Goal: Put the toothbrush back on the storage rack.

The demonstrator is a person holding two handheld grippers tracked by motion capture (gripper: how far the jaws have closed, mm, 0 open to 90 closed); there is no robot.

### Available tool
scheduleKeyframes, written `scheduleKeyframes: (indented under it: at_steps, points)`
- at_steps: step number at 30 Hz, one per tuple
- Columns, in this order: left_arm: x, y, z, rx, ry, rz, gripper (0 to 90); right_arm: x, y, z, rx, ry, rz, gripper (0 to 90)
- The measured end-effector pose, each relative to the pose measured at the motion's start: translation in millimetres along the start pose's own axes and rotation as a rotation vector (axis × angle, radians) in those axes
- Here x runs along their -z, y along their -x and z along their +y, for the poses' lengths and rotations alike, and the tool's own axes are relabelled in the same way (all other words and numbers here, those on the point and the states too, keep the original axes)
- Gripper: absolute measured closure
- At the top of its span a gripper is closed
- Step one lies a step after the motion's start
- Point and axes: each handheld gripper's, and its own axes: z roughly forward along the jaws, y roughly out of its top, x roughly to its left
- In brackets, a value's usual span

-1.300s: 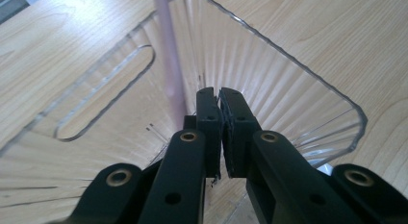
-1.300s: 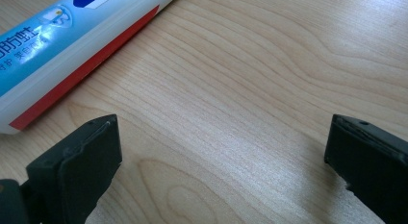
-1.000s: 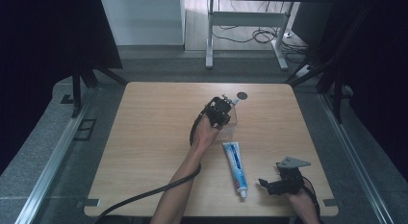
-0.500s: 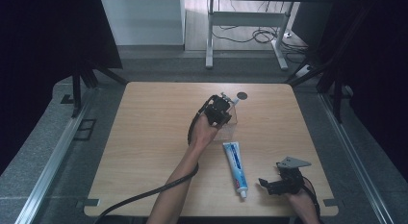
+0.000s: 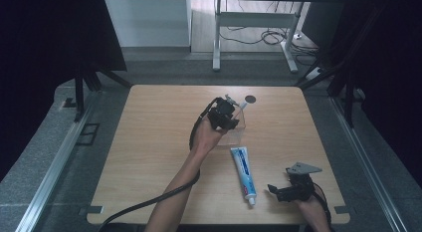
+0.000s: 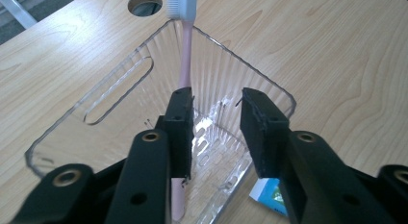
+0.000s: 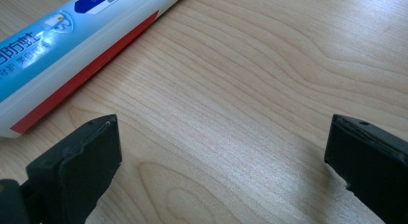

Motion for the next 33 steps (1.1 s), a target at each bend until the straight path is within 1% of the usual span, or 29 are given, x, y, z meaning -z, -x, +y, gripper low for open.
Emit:
scheduleKeyframes:
  at_steps: [9, 11, 14, 18, 19, 24, 26, 28, 31, 32, 33]
  points:
    - [15.3, -3.7, -7.3, 0.006, 0.012, 0.002, 51.3, -0.1, -0.1, 0.1, 0.001, -0.001, -0.003, 0.0]
    - [18.3, -4.9, -8.9, 0.002, 0.012, 0.001, 48.9, -0.1, -0.1, 0.0, 0.001, -0.001, -0.005, 0.0]
    - [22.1, -5.8, -12.0, 0.006, 0.012, -0.001, 43.6, -0.1, -0.1, 0.0, 0.002, -0.002, -0.005, 0.0]
    - [27.3, -7.9, -16.5, 0.013, 0.017, -0.01, 38.4, -0.2, -0.1, 0.0, 0.002, -0.002, -0.005, 0.0]
    - [28.3, -8.1, -17.7, 0.02, 0.021, -0.015, 37.2, -0.2, -0.2, 0.0, 0.002, -0.002, -0.006, 0.0]
    - [33.7, -8.8, -23.2, 0.023, 0.022, -0.029, 29.9, -0.3, -0.3, 0.0, 0.003, -0.004, -0.005, 0.0]
    - [35.9, -8.5, -25.4, 0.019, 0.025, -0.03, 28.0, -0.3, -0.3, 0.0, 0.003, -0.004, -0.006, 0.0]
    - [38.6, -8.3, -28.2, 0.024, 0.026, -0.035, 25.6, -0.2, -0.3, 0.1, 0.003, -0.004, -0.006, 0.0]
    - [42.3, -9.1, -31.7, 0.013, 0.023, -0.035, 22.9, -0.2, -0.5, 0.1, 0.005, -0.004, -0.009, 0.0]
    - [43.8, -9.1, -33.5, 0.018, 0.024, -0.037, 21.7, -0.2, -0.7, 0.1, 0.003, -0.005, -0.008, 0.0]
    - [45.3, -9.5, -34.9, 0.015, 0.022, -0.039, 20.6, -0.4, -0.6, 0.0, 0.004, -0.004, -0.007, 0.0]
